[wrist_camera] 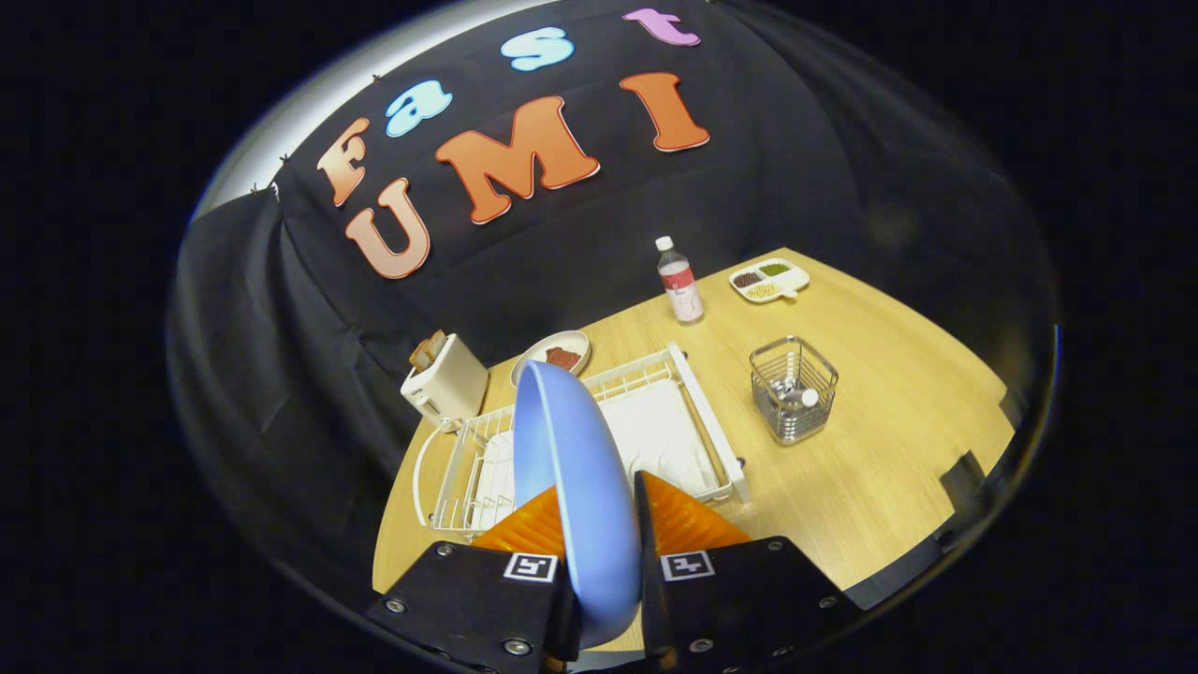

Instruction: Take the plate from the dish rack, then take the spoon from the basket and place it into the plate.

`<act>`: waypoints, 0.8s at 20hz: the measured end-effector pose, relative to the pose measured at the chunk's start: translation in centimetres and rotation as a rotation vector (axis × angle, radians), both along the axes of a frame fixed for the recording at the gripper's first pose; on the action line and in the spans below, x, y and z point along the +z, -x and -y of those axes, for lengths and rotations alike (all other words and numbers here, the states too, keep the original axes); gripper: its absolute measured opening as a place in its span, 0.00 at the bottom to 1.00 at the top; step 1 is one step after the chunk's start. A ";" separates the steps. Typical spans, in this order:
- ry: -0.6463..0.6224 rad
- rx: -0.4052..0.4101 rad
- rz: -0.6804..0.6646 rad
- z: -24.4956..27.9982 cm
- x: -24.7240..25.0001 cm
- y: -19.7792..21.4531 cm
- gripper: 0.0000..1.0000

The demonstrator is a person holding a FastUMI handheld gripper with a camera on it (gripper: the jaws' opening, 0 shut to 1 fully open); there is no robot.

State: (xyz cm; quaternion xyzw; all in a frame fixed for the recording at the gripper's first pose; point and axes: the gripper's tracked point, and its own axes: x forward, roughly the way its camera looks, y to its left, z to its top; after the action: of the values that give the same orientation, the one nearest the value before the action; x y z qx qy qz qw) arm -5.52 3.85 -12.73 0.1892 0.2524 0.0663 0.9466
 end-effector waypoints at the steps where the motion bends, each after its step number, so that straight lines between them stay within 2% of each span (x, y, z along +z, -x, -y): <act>1: -0.026 0.007 -0.014 -0.4 -0.8 0.6 0.26; 6: -0.173 0.048 -0.105 -2.3 -5.1 3.3 0.26; 16: -0.257 0.091 -0.259 -5.4 -12.5 4.4 0.26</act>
State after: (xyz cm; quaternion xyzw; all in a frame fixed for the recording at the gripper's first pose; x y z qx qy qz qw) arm -9.91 9.25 -25.24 0.3041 0.3698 0.1159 0.8702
